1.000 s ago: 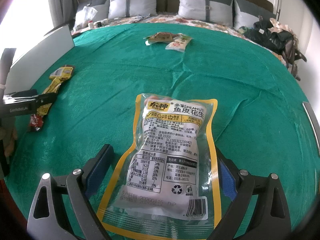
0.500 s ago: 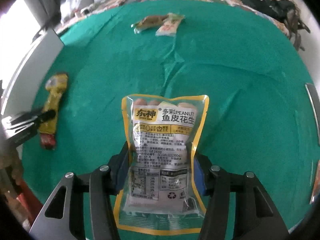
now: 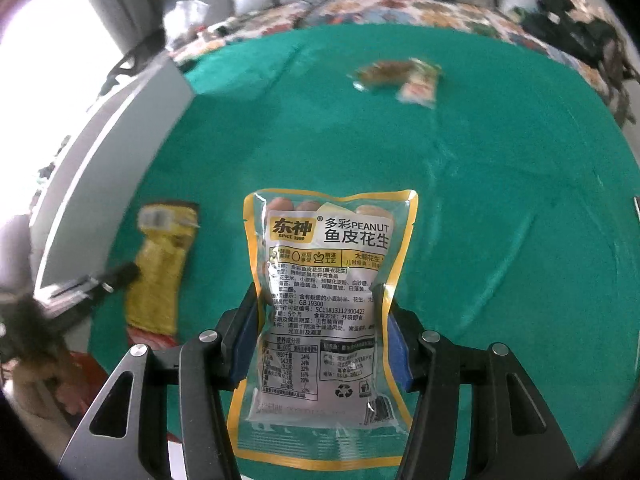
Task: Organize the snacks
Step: 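Lift both held bags off the green cover, then carry both held bags into the white box and open both tools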
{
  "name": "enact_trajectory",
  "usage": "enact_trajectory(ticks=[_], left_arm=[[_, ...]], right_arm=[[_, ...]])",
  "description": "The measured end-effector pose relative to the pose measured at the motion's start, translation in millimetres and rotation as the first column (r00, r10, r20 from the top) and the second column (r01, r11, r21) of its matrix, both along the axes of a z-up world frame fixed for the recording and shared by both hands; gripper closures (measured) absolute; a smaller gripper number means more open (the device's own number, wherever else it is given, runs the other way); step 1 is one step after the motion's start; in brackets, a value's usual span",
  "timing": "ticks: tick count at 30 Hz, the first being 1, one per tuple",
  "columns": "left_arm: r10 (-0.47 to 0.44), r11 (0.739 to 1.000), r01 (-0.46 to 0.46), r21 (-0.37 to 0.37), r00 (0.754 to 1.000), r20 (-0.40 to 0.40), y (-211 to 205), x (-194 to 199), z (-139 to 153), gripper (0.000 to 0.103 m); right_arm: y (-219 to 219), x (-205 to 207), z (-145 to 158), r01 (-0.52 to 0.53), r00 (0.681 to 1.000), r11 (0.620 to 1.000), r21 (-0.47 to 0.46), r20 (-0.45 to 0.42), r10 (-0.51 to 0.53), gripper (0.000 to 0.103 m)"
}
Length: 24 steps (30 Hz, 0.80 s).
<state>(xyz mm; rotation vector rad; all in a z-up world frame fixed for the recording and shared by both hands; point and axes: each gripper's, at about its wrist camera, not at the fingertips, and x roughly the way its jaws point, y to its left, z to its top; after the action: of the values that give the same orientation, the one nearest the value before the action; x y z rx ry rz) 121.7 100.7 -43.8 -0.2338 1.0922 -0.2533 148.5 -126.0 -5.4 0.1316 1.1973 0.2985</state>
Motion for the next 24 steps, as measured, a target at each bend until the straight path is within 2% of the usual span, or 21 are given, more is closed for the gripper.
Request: enact_trajectory(ticks=[1,4,5,7,8,9,11,12,14,15,17,19,21,24], left_arm=[[0.023,1.0,-0.023,0.007,1.0,-0.002,6,-2,-1,0.023],[0.067,0.997,-0.066,0.05,0.997,-0.024,-1,5,-11,0.023],[0.072,0.994,-0.069,0.089,0.997,-0.032,-8,9,-16,0.023],[0.039,0.972,-0.039,0.23,0.999,0.008,-33,12,-20,0.02],[0.007,0.954,-0.014,0.3,1.0,0.025,-47,10,-22,0.022],[-0.042,0.946,0.014,0.325,0.996,0.079,-58,6,-20,0.052],[-0.112,0.929,0.072,0.364,0.989,0.092,-73,5,-17,0.061],[-0.132,0.934,0.098,0.344,0.988,0.078,-74,6,-17,0.068],[-0.106,0.965,0.089,0.247,0.993,0.054,-59,6,-14,0.069],[-0.073,0.987,0.065,0.145,0.996,0.049,-44,4,-10,0.069],[-0.025,0.999,0.024,0.025,0.999,0.045,-24,-1,0,0.069],[0.017,0.996,-0.011,-0.09,0.998,0.06,-3,-10,19,0.069],[0.071,0.976,-0.053,-0.21,0.994,0.083,23,-22,47,0.069],[0.14,0.95,-0.093,-0.3,0.98,0.139,61,-35,93,0.069]], right_arm=[[4,0,1,-0.006,1.0,1.0,0.014,0.004,0.006,0.045],[13,-6,0,-0.022,1.0,0.999,0.034,0.007,0.022,0.045],[14,-9,0,-0.026,1.0,0.999,0.037,0.006,0.026,0.045],[16,-12,-3,-0.032,1.0,0.999,0.041,0.002,0.031,0.045],[15,-16,-2,-0.03,1.0,0.999,0.041,0.002,0.03,0.045],[14,-18,-1,-0.026,1.0,0.999,0.042,0.001,0.026,0.045],[11,-19,-2,-0.012,1.0,0.999,0.047,-0.002,0.012,0.045],[9,-21,-1,-0.007,1.0,0.999,0.048,-0.001,0.007,0.045],[2,-24,3,0.003,1.0,0.999,0.042,0.008,-0.003,0.045],[0,-26,5,0.006,1.0,0.999,0.039,0.012,-0.006,0.045],[-6,-28,7,0.015,1.0,0.999,0.039,0.018,-0.016,0.045],[-9,-27,7,0.024,1.0,0.999,0.032,0.015,-0.025,0.045],[-4,-22,9,0.015,1.0,1.0,0.021,0.015,-0.015,0.045],[26,-6,27,-0.034,0.999,0.998,0.043,0.03,0.033,0.045]])
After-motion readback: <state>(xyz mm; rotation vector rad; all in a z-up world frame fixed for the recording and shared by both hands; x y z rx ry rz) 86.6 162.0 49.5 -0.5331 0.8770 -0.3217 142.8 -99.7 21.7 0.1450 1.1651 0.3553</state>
